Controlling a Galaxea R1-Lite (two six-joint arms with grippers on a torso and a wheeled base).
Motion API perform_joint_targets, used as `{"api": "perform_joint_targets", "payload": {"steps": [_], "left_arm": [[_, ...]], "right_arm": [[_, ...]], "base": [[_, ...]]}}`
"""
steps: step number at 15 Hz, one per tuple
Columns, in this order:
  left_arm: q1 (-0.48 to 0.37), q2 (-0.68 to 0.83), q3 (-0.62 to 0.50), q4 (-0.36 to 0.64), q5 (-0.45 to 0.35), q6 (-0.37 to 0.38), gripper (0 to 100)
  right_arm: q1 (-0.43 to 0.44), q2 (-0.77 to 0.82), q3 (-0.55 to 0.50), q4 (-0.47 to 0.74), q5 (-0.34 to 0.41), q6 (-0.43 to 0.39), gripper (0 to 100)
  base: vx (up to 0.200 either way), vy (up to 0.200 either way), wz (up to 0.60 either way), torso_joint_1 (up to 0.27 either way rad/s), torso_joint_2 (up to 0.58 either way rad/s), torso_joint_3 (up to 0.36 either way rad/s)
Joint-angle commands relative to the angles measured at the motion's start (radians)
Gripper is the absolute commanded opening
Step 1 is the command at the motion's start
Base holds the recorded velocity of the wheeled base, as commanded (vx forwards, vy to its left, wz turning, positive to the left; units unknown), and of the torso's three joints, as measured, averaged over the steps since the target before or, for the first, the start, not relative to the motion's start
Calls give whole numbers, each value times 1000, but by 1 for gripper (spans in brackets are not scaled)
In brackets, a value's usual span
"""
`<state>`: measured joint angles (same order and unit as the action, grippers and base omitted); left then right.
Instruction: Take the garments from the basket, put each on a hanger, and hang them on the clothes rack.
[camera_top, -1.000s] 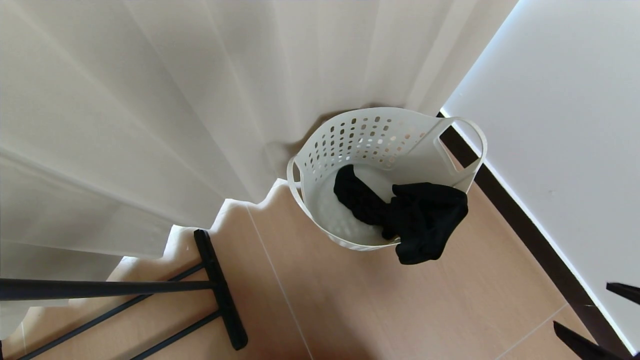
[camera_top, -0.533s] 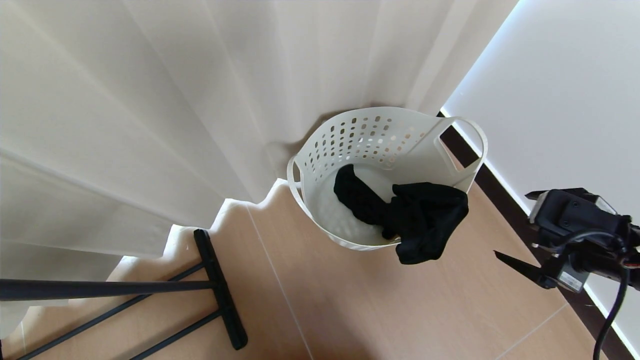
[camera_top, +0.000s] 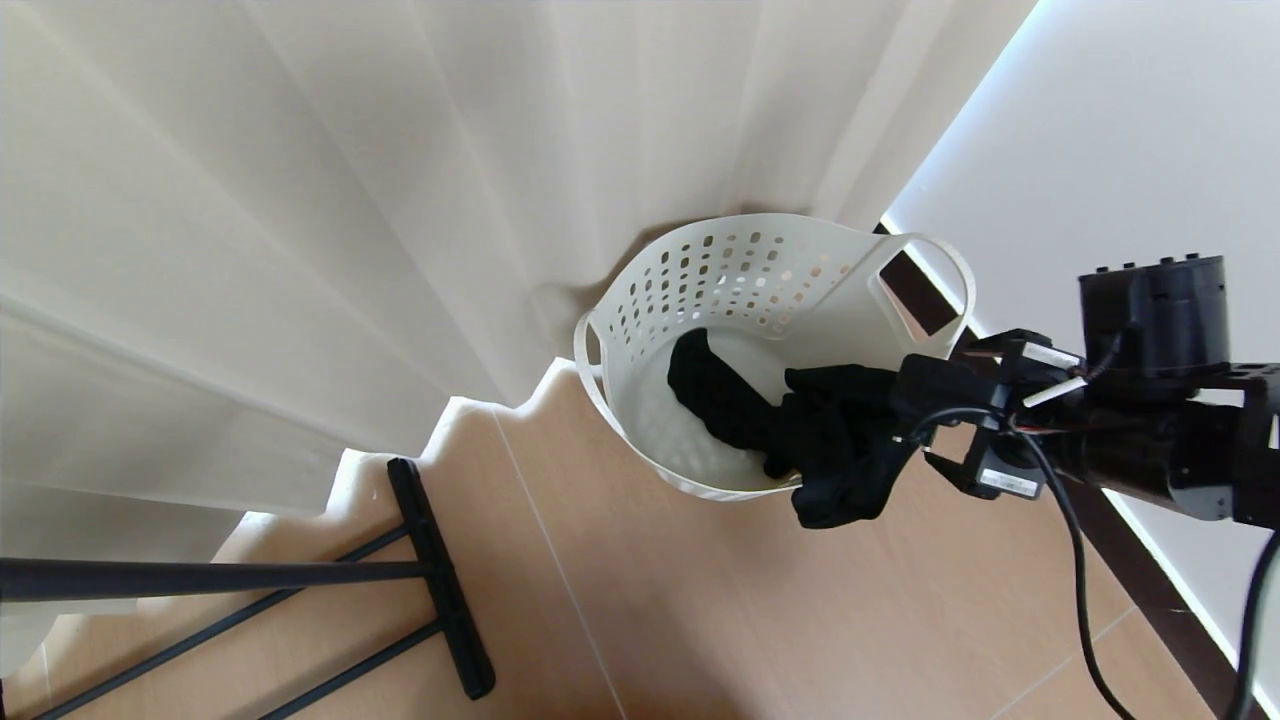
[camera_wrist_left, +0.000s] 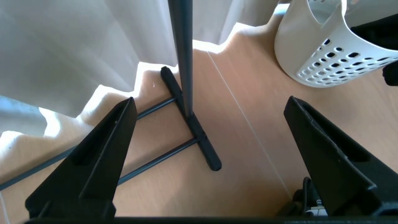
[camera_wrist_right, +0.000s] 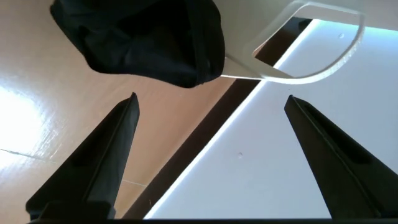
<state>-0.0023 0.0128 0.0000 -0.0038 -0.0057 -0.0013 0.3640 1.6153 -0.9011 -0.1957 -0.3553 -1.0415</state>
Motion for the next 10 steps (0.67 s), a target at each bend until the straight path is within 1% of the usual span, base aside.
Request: {"api": "perform_joint_targets", "payload": {"steps": [1,4,8,10], "left_arm": [[-1,0,0,-1,0,0,100],[-1,0,0,-1,0,0,100],[1,0,0,-1,0,0,100],[-1,0,0,-1,0,0,100]], "right_arm": [[4,124,-75,1,-27,-3,100],[4,170,-114,1,-45,-3,100],[3,221,-164,-1,-48,-5,100],[0,247,-199,-1,-71,-5,100]], "base": [[0,0,0,0,0,0],[0,0,0,0,0,0],[0,0,0,0,0,0],[0,0,0,0,0,0]]}}
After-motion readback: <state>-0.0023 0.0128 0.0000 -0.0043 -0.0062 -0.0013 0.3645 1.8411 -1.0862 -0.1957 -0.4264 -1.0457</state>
